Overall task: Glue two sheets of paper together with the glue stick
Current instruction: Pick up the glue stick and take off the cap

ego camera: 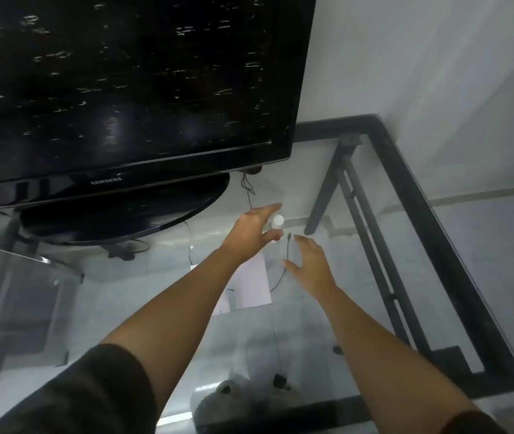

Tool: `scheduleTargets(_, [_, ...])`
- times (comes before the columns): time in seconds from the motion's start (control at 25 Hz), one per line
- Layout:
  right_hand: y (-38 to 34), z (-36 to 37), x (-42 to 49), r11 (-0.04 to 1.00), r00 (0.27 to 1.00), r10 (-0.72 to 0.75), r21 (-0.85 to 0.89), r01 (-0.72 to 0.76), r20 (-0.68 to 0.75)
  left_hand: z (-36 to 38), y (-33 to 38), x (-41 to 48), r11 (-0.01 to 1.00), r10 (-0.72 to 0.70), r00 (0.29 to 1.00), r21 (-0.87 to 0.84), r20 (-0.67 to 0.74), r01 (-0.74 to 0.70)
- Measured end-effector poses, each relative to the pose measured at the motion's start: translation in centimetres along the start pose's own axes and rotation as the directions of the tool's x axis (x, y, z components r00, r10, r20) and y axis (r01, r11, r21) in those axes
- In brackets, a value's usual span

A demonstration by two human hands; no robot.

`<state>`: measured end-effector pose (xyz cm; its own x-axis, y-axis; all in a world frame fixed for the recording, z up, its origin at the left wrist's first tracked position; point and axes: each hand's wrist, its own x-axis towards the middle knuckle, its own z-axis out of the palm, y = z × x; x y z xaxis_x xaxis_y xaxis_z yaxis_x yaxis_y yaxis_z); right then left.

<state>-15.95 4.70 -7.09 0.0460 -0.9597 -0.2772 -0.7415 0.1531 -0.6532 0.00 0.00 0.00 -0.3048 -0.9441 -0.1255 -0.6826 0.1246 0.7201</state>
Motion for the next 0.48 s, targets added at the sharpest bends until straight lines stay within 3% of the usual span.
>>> scheduleTargets(0.08, [0.9,0.3,-0.4,0.974,0.997,-0.080,-0.213,0.080,0.012,0.2,0.3,0.6,1.000,0.002,1.000,0.007,0.016,-0.002])
scheduleTargets(0.16, [2.0,1.1,-1.0,0.941,0.992,-0.118,-0.313,0.128,0.051,0.6,0.3,0.7,1.000,-0.012,1.000,0.015,0.003,0.012])
scheduleTargets(0.4, [2.9,2.3,-0.7,0.908,0.993,-0.095,-0.403,0.116,0.072,1.3,0.3,0.9,1.000,-0.017,0.999,0.006,-0.028,0.017])
scheduleTargets(0.48, [2.9,2.3,-0.6,0.912,0.992,-0.088,-0.394,0.118,0.093,1.3,-0.1,0.7,0.992,-0.079,0.995,-0.100,-0.066,0.072])
